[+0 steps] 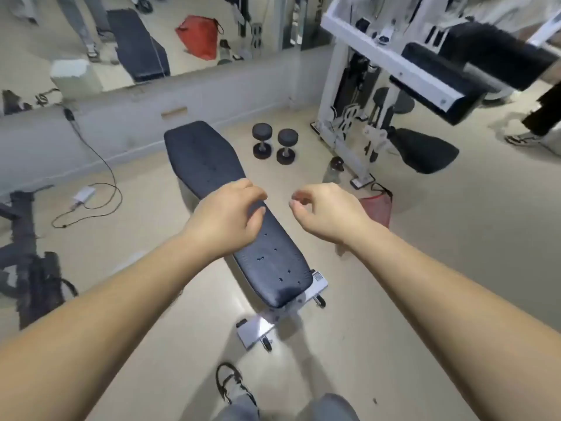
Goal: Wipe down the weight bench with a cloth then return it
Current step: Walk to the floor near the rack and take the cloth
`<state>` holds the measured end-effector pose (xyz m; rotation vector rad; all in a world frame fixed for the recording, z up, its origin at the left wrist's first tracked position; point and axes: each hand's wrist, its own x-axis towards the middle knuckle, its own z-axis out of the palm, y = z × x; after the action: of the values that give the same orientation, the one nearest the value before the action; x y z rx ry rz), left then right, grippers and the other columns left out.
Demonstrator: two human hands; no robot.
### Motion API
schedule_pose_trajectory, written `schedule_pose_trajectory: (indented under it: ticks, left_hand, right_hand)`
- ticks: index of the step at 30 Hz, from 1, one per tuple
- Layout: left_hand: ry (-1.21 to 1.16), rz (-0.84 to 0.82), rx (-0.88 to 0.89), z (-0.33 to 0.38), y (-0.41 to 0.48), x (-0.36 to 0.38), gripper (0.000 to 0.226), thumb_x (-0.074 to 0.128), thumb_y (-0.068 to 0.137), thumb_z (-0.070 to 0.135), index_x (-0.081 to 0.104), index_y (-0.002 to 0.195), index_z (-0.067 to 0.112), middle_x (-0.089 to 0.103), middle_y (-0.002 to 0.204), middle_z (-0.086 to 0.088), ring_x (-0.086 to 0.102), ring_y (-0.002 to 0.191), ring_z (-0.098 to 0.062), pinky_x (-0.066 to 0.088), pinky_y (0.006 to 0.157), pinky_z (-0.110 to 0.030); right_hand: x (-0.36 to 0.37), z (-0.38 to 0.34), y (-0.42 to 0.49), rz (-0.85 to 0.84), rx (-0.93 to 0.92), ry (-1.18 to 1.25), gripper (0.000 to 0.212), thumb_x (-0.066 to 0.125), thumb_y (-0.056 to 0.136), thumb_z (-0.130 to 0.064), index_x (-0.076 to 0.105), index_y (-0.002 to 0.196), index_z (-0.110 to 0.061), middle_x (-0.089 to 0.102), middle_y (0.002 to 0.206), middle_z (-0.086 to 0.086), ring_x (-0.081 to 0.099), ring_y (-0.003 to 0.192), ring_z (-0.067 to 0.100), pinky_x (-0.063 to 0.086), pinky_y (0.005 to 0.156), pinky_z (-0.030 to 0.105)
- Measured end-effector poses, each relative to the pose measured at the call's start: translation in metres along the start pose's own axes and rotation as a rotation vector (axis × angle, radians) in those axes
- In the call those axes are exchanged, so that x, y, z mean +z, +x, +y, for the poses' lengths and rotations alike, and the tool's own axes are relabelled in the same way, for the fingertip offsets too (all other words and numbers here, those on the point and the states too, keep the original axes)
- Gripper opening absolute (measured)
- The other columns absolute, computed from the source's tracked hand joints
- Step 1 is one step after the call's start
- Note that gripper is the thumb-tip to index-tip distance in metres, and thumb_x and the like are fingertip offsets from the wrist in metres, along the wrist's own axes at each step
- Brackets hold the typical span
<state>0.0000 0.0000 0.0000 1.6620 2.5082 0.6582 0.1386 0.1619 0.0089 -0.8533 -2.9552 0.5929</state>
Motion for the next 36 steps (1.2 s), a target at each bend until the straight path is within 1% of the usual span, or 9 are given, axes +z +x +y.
schedule_pose_trajectory:
  ticks: [6,9,14,18,22,24,28,32,36]
  left_hand:
    - [-0.178,-0.206,0.089,0.146,-0.002,0.111,0.024,0.056,0.091,0.027,0.073,0.106,0.02,0.071,0.098,0.003,0.068,0.092,-0.023,0.056,0.079,-0.041]
    - [-0.234,-0.295,0.174,0.241,0.005,0.172,0.028,0.053,0.089,0.029,0.073,0.106,0.02,0.072,0.096,0.003,0.068,0.09,-0.023,0.055,0.079,-0.041]
    - [-0.358,-0.489,0.38,0.411,0.002,0.261,0.021,0.059,0.091,0.021,0.074,0.106,0.016,0.073,0.094,0.002,0.068,0.085,-0.021,0.056,0.079,-0.037]
    - [-0.414,-0.645,0.555,0.514,-0.006,0.306,0.019,0.062,0.093,0.019,0.075,0.105,0.015,0.073,0.091,0.006,0.065,0.079,-0.013,0.055,0.078,-0.032]
    - [-0.38,-0.83,0.676,0.586,0.002,0.344,0.021,0.061,0.095,0.02,0.074,0.111,0.017,0.069,0.088,0.012,0.063,0.075,-0.004,0.051,0.077,-0.019]
    - [-0.355,-0.901,0.725,0.615,0.014,0.362,0.022,0.06,0.096,0.023,0.073,0.112,0.018,0.071,0.089,0.012,0.066,0.077,-0.007,0.053,0.081,-0.025]
    - [-0.341,-0.99,0.835,0.683,0.047,0.405,0.022,0.059,0.096,0.023,0.072,0.113,0.02,0.072,0.089,0.011,0.068,0.079,-0.011,0.055,0.082,-0.032]
    - [-0.312,-1.06,0.998,0.76,0.073,0.445,0.024,0.057,0.098,0.025,0.07,0.118,0.022,0.071,0.093,0.01,0.067,0.085,-0.01,0.054,0.084,-0.033]
    - [-0.285,-1.167,1.167,0.833,0.076,0.472,0.024,0.057,0.098,0.025,0.07,0.118,0.022,0.07,0.085,0.009,0.064,0.075,-0.009,0.052,0.077,-0.026]
  right_hand:
    - [0.01,0.168,-0.137,0.065,0.315,0.159,0.026,0.05,0.094,-0.038,0.073,0.094,-0.026,0.066,0.079,-0.008,0.067,0.089,0.027,0.055,0.074,0.037]
    - [0.009,0.256,-0.218,0.109,0.517,0.268,0.025,0.045,0.087,-0.045,0.064,0.072,-0.041,0.062,0.065,-0.008,0.064,0.072,0.026,0.057,0.069,0.041]
    - [-0.003,0.366,-0.362,0.256,0.844,0.42,0.03,0.05,0.092,-0.041,0.061,0.073,-0.022,0.061,0.065,-0.004,0.063,0.071,0.025,0.054,0.066,0.037]
    - [-0.006,0.422,-0.454,0.412,1.105,0.552,0.033,0.052,0.09,-0.037,0.055,0.061,-0.021,0.048,0.051,-0.006,0.046,0.056,0.018,0.05,0.062,0.036]
    - [-0.006,0.459,-0.512,0.579,1.293,0.695,0.041,0.05,0.087,-0.041,0.054,0.069,-0.004,0.045,0.057,0.005,0.04,0.059,0.017,0.04,0.056,0.037]
    - [-0.009,0.476,-0.529,0.655,1.374,0.785,0.045,0.05,0.088,-0.041,0.052,0.073,0.002,0.049,0.064,0.011,0.042,0.063,0.018,0.034,0.057,0.035]
    - [-0.023,0.519,-0.547,0.748,1.546,0.925,0.037,0.048,0.082,-0.04,0.039,0.068,-0.008,0.044,0.068,0.003,0.032,0.062,0.021,0.027,0.06,0.037]
    - [-0.042,0.566,-0.568,0.953,1.668,0.955,0.043,0.05,0.083,-0.046,0.05,0.073,-0.004,0.06,0.075,0.02,0.049,0.063,0.017,0.04,0.065,0.037]
    - [-0.067,0.589,-0.601,1.229,1.767,1.089,0.033,0.053,0.091,-0.028,0.057,0.077,0.002,0.074,0.088,0.018,0.059,0.066,0.018,0.045,0.061,0.037]
